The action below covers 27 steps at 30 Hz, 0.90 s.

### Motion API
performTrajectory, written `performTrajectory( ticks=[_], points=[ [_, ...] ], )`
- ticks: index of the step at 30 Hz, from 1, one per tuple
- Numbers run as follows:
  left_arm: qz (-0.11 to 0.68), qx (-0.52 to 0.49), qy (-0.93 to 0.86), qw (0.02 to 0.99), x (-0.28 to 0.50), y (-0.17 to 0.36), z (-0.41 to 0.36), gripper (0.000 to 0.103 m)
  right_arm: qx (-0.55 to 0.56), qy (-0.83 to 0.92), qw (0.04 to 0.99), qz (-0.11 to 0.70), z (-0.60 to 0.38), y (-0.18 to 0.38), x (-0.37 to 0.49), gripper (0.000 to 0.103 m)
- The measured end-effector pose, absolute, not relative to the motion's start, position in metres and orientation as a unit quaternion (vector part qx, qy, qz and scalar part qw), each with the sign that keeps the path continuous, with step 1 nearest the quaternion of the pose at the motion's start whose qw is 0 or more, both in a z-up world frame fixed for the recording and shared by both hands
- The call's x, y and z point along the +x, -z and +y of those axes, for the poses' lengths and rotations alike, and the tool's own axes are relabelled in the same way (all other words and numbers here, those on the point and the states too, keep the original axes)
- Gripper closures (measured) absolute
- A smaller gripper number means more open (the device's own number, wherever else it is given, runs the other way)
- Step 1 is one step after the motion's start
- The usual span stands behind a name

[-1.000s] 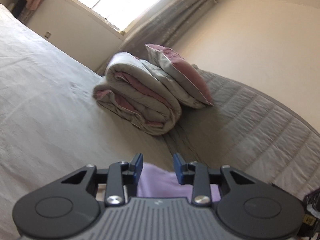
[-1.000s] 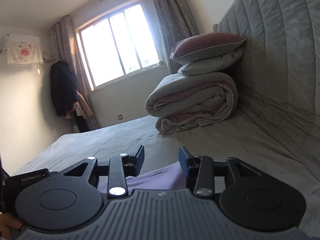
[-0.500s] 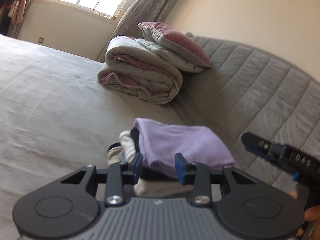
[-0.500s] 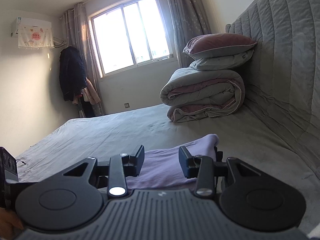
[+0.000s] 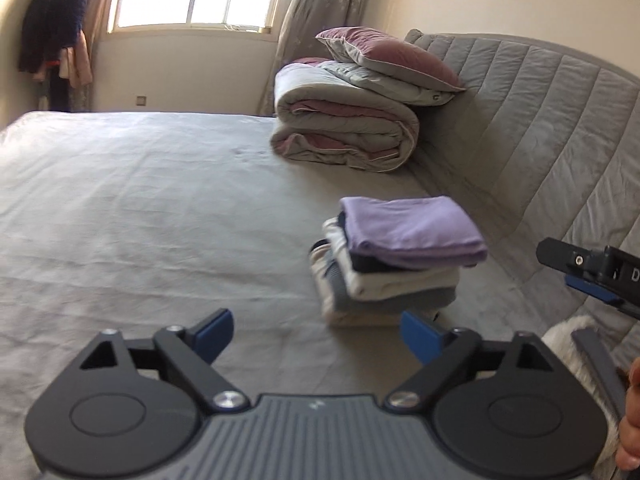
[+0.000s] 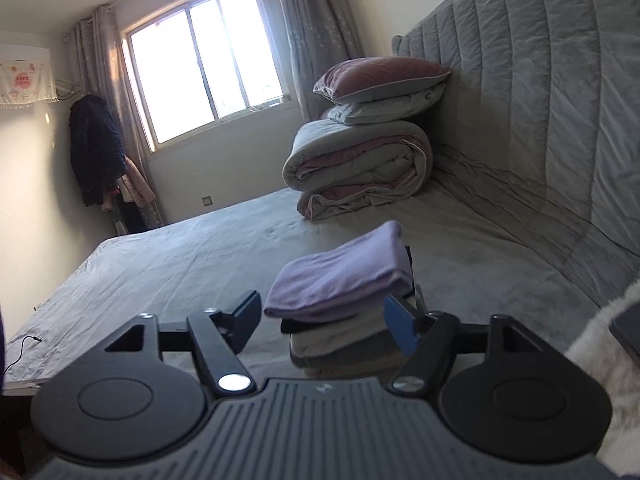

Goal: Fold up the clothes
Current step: 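Lower the bundle onto the clothes stack and open both grippers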

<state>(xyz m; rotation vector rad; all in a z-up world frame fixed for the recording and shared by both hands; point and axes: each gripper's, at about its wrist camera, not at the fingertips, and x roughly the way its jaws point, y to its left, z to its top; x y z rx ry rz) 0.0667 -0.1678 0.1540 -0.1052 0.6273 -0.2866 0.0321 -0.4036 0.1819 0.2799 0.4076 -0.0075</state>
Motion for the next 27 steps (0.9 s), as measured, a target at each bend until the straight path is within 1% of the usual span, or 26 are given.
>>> performTrajectory(
  ticks=[2, 5, 7, 8, 12, 16, 21, 24, 27],
  points=[
    [0.311, -0.042, 0.13, 0.941, 0.053, -0.157, -0.159, 0.001, 0.139, 0.011, 0.968, 0.208, -0.392, -0.18, 0.022, 0.023],
    [0.319, -0.035, 0.119, 0.94, 0.035, -0.157, -0.145, 0.001, 0.153, 0.014, 0.965, 0.212, -0.376, -0.174, 0.005, 0.015],
    [0.326, -0.034, 0.112, 0.938, 0.025, -0.156, -0.139, 0.001, 0.155, 0.023, 0.964, 0.214, -0.368, -0.171, -0.006, 0.002],
    [0.329, -0.033, 0.111, 0.937, 0.019, -0.156, -0.136, 0.001, 0.154, 0.029, 0.964, 0.215, -0.365, -0.171, -0.011, 0.0],
    [0.34, -0.037, 0.109, 0.934, 0.001, -0.152, -0.126, 0.001, 0.146, 0.049, 0.963, 0.223, -0.35, -0.169, -0.027, 0.0],
    [0.371, -0.022, 0.107, 0.922, -0.009, -0.145, -0.116, 0.001, 0.127, 0.06, 0.963, 0.23, -0.333, -0.166, -0.038, 0.0],
    [0.365, -0.011, 0.098, 0.926, -0.023, -0.133, -0.101, 0.001, 0.118, 0.079, 0.965, 0.221, -0.315, -0.157, -0.047, 0.0],
    [0.365, 0.004, 0.099, 0.926, -0.023, -0.117, -0.094, 0.001, 0.103, 0.1, 0.965, 0.219, -0.305, -0.14, -0.044, 0.0],
    [0.367, 0.013, 0.096, 0.925, -0.016, -0.095, -0.087, 0.001, 0.092, 0.125, 0.962, 0.225, -0.298, -0.108, -0.033, 0.0]
  ],
)
